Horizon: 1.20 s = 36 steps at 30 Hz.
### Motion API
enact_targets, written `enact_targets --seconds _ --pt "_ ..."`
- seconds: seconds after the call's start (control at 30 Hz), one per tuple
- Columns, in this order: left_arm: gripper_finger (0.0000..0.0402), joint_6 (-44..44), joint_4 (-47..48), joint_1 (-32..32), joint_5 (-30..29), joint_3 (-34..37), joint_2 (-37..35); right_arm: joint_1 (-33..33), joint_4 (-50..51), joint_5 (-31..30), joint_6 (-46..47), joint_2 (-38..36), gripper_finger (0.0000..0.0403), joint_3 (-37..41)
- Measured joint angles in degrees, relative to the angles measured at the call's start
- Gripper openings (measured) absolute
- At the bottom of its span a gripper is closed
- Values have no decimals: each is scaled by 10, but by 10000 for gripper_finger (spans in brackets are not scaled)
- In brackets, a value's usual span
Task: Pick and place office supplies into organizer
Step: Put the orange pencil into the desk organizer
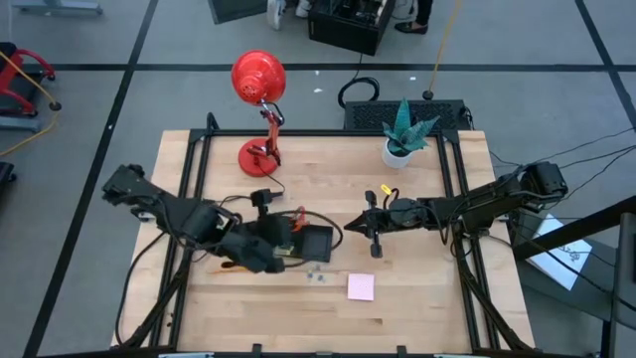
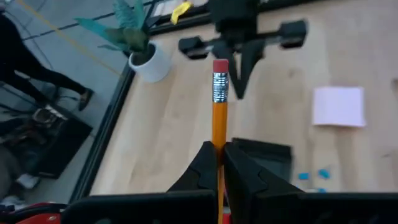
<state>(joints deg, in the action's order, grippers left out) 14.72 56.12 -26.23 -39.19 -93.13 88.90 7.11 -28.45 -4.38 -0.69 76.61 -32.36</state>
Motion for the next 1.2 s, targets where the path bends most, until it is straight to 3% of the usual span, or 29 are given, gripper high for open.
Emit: enact_targets --seconds 0.13,0.33,0.63,0.83,1.03,1.2 --pt "10 -31 -72 29 1 76 -19 0 0 0 0 0 4 0" --pt "31 -100 -284 58 47 222 -76 0 0 0 0 0 4 0" --pt "6 -116 -433 78 66 390 -193 0 3 0 0 0 4 0" --pt "26 -136 -558 92 83 498 -243 0 -1 0 0 0 4 0" --pt "19 -147 -651 97 108 563 -260 0 -5 0 0 0 4 0" --pt "10 -140 -668 97 112 583 -260 0 -9 0 0 0 4 0"
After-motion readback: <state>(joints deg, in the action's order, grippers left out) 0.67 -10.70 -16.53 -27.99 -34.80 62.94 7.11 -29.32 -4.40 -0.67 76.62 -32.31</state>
